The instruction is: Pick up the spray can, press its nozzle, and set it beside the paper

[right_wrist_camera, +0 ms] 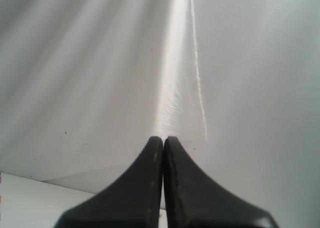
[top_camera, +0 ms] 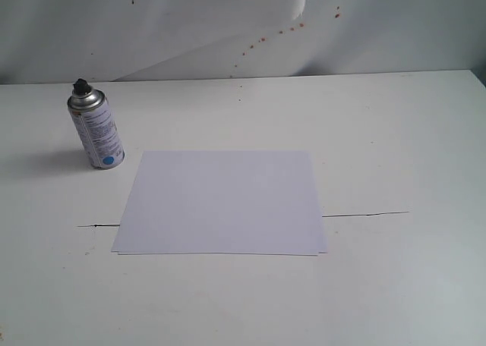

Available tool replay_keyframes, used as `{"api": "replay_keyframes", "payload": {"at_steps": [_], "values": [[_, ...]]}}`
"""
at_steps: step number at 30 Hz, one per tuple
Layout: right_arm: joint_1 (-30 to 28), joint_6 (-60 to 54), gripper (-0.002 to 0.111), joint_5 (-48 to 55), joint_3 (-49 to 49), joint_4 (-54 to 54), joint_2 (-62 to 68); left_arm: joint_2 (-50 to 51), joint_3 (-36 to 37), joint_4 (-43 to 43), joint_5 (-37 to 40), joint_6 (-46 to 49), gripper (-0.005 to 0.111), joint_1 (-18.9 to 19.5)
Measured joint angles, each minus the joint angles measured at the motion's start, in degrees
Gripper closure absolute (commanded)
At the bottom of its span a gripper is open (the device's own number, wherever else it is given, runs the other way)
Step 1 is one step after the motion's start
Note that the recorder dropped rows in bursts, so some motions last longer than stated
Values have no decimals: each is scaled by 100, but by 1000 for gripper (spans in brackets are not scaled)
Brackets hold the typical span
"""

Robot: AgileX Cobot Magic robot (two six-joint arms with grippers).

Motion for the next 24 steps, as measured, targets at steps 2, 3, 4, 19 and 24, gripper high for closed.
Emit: {"api": "replay_keyframes", "payload": {"at_steps": [2,3,4,19,24], "values": [[160,0,108,-28,0,0,0,0,0,0,0,0,107,0],[212,0,108,-37,0,0,0,0,0,0,0,0,107,0],[262,0,108,-37,0,0,0,0,0,0,0,0,107,0],[325,0,108,-72,0,0,0,0,0,0,0,0,107,0],[325,0,108,-72,0,0,0,0,0,0,0,0,107,0]]}}
